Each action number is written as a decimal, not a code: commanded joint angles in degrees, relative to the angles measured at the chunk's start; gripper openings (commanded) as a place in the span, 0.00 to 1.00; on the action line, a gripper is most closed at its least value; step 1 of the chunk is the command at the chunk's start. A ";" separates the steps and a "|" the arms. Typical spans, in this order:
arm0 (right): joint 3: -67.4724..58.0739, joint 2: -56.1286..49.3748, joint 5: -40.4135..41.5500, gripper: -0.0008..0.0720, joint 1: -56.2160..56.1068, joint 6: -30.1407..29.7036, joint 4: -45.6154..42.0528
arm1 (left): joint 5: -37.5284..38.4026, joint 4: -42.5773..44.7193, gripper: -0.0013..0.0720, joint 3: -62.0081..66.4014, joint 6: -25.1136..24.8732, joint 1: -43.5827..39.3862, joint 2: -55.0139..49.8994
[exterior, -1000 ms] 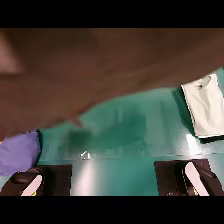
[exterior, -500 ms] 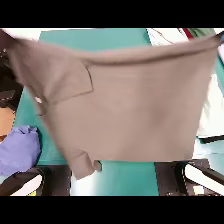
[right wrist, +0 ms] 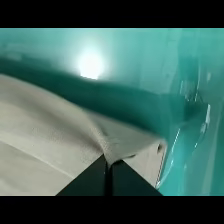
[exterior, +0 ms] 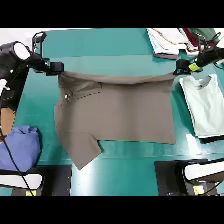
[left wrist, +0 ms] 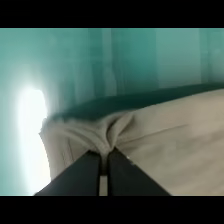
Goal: Fold the shirts.
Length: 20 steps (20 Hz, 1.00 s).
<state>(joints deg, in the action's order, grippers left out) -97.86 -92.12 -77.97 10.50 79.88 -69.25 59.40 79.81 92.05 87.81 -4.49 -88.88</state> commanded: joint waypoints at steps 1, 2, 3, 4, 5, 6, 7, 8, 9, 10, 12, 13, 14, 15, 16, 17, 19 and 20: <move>-7.23 -3.72 -1.27 0.03 -0.17 -0.44 -1.05 | 4.52 -0.07 0.06 6.88 -6.21 0.61 -3.10; -8.11 -3.45 -3.45 0.03 -0.09 -0.94 -1.46 | 8.46 -0.11 0.06 8.15 -7.43 1.55 -2.89; -7.61 -2.69 -5.40 0.03 0.09 -0.98 -2.45 | 12.61 -0.24 0.06 8.59 -7.28 2.91 -2.58; -5.68 -1.44 -6.03 0.03 0.04 -1.53 -3.76 | 16.52 -1.38 0.06 8.24 -7.02 4.33 -2.47; -2.99 -0.20 -5.92 0.03 0.04 -1.53 -4.33 | 19.98 -3.02 0.06 7.08 -7.10 5.66 -2.49; 0.39 1.09 -5.75 0.03 0.04 -1.53 -4.28 | 21.86 -4.24 0.06 5.44 -7.30 6.40 -2.49; 4.02 2.36 -5.14 0.03 0.04 -1.53 -4.24 | 22.51 -5.33 0.06 2.93 -7.32 6.60 -2.49; 8.17 3.85 -4.07 0.03 -0.15 -1.51 -4.24 | 22.16 -5.77 0.06 0.24 -7.32 6.54 -2.49; 12.07 5.20 -2.67 0.03 -0.22 -1.51 -4.17 | 21.29 -6.14 0.06 -2.82 -7.34 6.01 -2.49; 16.11 6.69 -0.98 0.03 -0.28 -1.51 -3.78 | 19.65 -6.25 0.06 -5.84 -7.32 5.22 -2.49; 22.67 9.22 2.08 0.04 -1.09 -1.51 -3.82 | 16.68 -6.27 0.06 -10.93 -7.30 4.02 -2.49; 25.03 10.19 3.17 0.04 -1.46 -1.51 -3.82 | 16.15 -6.27 0.06 -12.72 -6.82 3.63 -2.49; 27.02 10.99 4.44 0.05 -1.51 -1.46 -3.74 | 16.02 -6.10 0.06 -13.99 -5.75 3.54 -2.49; 28.02 11.39 5.16 0.20 -1.57 -1.46 -3.34 | 16.06 -6.10 0.28 -14.51 -5.33 3.54 -2.49; 28.15 11.39 6.27 0.53 -1.49 -1.25 -2.75 | 16.37 -6.05 0.75 -14.56 -5.31 3.54 -2.47; 27.63 11.39 6.49 0.67 -0.94 -0.92 -1.66 | 17.46 -5.84 0.85 -14.56 -5.29 3.54 -2.21; 25.09 11.41 3.37 0.67 -0.44 -0.87 1.92 | 19.91 -4.72 0.86 -14.60 -5.16 3.54 0.20; 23.96 11.56 0.94 0.67 -0.44 -0.87 2.16 | 20.17 -4.35 0.86 -15.39 -5.14 3.54 2.69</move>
<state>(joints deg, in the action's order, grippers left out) -72.86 -81.17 -73.97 9.74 78.74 -70.17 77.41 74.43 78.08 82.24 -0.89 -89.34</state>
